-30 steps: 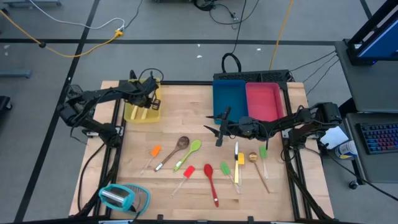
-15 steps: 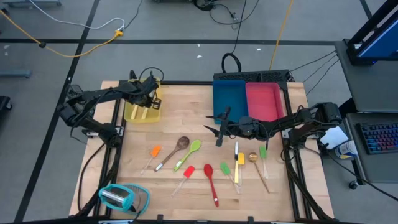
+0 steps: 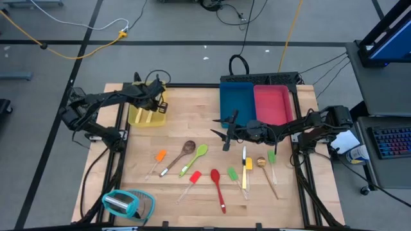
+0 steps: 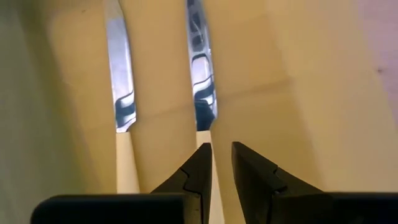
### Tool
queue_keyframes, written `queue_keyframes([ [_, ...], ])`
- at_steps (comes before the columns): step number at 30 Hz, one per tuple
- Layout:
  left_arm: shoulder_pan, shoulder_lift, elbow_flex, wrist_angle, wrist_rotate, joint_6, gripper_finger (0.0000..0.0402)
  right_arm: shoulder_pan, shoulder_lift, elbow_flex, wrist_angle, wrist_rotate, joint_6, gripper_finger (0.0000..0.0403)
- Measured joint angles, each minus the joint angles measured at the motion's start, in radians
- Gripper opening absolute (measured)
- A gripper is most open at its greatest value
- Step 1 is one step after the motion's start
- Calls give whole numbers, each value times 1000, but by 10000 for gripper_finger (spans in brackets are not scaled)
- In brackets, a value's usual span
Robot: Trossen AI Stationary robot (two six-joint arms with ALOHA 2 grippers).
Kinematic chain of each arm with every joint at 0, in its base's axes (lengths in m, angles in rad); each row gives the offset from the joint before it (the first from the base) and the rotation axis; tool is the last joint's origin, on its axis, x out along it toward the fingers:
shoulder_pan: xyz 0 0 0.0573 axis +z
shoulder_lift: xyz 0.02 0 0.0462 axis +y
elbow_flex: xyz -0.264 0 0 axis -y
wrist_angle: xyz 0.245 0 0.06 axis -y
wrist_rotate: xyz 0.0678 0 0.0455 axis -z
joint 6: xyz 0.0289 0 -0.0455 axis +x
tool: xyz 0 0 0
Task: Pick & Place Kitchen Items
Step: Put the yellow knife into the yellow bin
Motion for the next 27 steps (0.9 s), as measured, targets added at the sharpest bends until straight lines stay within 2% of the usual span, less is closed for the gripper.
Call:
queue_keyframes([
  [9, -24, 0, 0, 5, -3, -2, 67, 0, 0, 0, 0, 0, 0, 183],
  [13, -36, 0, 0, 12, -54, -23, 67, 0, 0, 0, 0, 0, 0, 183],
  [20, -60, -1, 0, 46, -84, 0, 67, 0, 0, 0, 0, 0, 0, 183],
  [27, -107, -83, 0, 47, -87, 44, 67, 0, 0, 0, 0, 0, 1, 183],
])
